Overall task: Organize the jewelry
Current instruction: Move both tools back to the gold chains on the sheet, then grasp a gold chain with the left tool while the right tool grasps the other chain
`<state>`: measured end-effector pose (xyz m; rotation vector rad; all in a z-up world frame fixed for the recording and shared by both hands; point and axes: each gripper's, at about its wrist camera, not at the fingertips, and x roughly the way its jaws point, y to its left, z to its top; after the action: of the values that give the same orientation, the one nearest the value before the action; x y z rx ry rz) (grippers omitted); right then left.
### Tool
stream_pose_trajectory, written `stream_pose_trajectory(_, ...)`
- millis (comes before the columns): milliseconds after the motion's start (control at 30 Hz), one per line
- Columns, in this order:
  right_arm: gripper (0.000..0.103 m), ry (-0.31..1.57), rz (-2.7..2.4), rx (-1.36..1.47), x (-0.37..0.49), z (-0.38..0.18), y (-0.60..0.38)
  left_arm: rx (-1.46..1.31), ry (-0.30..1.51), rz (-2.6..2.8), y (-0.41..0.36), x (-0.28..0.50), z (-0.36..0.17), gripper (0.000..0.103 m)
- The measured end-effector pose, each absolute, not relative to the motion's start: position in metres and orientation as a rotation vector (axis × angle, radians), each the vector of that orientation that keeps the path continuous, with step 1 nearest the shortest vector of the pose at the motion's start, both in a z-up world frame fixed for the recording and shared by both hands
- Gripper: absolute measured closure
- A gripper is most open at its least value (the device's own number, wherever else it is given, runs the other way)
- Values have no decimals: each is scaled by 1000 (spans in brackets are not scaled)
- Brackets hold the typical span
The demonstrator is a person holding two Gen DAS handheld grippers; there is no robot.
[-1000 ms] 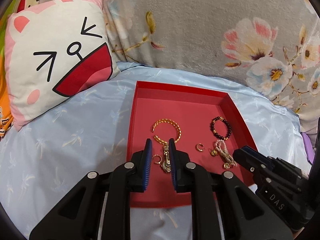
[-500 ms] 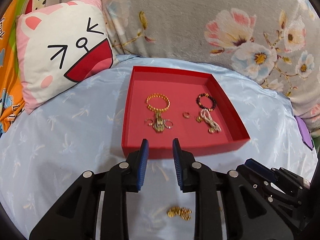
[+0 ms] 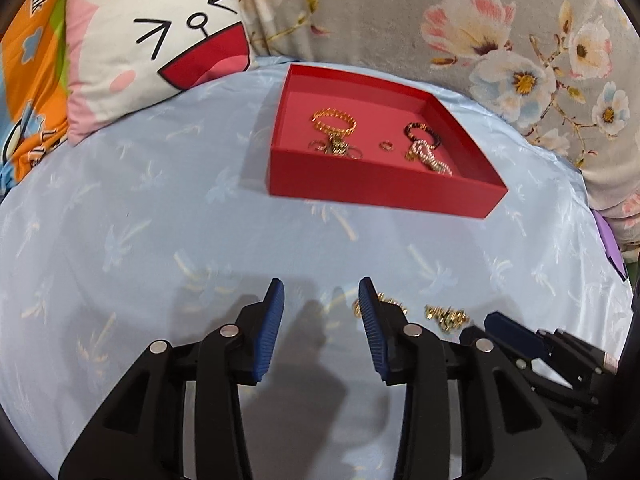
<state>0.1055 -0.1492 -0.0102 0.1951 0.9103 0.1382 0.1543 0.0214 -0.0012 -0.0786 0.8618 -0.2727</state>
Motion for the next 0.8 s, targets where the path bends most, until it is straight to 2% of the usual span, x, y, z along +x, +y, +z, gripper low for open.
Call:
stream_pose_trajectory(400, 69, 908, 114, 129, 120, -16, -130, -124, 868, -269, 37, 142, -16, 66)
stream_pose_trajectory(500, 74, 905, 94, 91, 120, -16, -125, -126, 869, -272, 36, 142, -17, 66)
stream_pose_trajectory(667, 94, 908, 69, 117, 120, -17, -133, -93, 859, -274, 30, 140, -17, 66)
stream_pose_trajectory(800, 95, 912, 80, 152, 118, -18, -138, -86, 857, -286, 29, 139, -17, 65)
